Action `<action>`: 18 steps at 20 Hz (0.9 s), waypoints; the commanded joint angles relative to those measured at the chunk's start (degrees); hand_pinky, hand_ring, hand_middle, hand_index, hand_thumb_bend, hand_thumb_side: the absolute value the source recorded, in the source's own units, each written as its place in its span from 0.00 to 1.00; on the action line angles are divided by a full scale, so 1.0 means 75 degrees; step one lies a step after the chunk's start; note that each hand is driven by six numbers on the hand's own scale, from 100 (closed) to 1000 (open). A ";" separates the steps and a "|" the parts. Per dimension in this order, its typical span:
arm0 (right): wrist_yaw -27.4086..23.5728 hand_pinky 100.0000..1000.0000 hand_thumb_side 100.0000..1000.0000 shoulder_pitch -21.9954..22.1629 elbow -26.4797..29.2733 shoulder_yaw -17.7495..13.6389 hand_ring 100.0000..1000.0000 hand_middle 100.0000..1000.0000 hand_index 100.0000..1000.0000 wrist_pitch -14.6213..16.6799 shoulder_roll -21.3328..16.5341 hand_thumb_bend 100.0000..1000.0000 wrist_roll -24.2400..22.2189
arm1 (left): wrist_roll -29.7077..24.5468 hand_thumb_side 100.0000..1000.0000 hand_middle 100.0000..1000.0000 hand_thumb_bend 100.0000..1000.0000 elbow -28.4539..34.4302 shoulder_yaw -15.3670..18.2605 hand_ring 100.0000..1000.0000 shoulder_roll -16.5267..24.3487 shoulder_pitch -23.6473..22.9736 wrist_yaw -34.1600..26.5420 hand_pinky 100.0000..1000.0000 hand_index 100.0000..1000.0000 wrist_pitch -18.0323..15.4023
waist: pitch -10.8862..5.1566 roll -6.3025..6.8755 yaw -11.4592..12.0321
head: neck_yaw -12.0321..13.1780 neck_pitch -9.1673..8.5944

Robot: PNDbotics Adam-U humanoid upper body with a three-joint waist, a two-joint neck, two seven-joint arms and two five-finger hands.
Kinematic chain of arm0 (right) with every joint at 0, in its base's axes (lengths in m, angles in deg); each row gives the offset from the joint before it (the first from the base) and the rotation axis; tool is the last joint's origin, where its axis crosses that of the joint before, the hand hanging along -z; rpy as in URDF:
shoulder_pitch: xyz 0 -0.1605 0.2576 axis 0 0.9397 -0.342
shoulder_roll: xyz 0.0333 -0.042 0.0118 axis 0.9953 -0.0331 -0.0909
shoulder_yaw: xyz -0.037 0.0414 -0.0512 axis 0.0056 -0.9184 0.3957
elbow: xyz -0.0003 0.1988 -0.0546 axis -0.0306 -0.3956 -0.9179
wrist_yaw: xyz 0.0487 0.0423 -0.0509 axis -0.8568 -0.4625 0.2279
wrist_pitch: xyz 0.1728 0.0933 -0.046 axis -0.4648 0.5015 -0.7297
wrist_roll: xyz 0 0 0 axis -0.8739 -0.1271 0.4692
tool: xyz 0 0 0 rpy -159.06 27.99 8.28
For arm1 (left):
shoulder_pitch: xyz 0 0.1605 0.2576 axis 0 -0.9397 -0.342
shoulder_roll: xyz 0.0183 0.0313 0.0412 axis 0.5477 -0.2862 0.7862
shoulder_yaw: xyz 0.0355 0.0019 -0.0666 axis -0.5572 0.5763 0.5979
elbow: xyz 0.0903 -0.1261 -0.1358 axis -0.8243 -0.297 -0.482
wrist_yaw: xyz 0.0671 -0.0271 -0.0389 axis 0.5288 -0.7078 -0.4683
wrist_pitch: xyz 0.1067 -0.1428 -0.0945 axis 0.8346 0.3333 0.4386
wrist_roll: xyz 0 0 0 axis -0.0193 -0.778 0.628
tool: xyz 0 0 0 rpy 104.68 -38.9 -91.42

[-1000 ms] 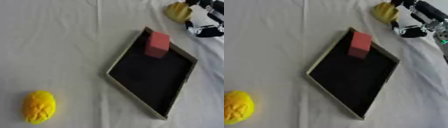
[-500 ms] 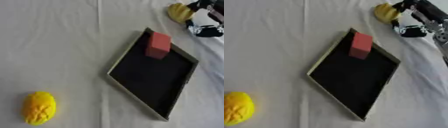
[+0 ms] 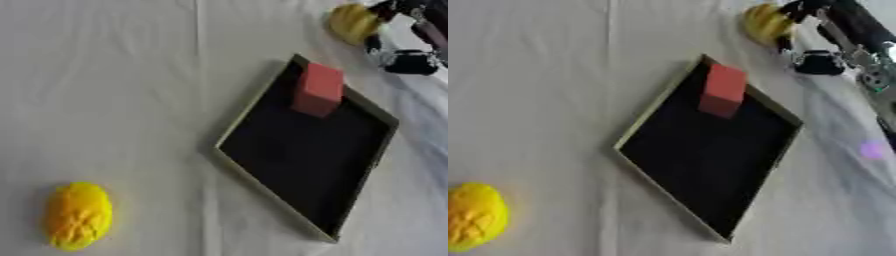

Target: Pick up objects on the table and place them in the box.

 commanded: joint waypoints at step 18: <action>-0.1356 0.67 0.11 0.0830 0.2498 0.1012 0.58 0.21 0.40 0.1256 -0.0923 0.00 0.0833 | -0.0036 0.51 0.65 0.00 0.0148 0.0029 0.71 0.0132 -0.0213 0.0055 0.72 0.89 0.0142 | -0.1446 0.0247 -0.0797 | 0.0085 0.1020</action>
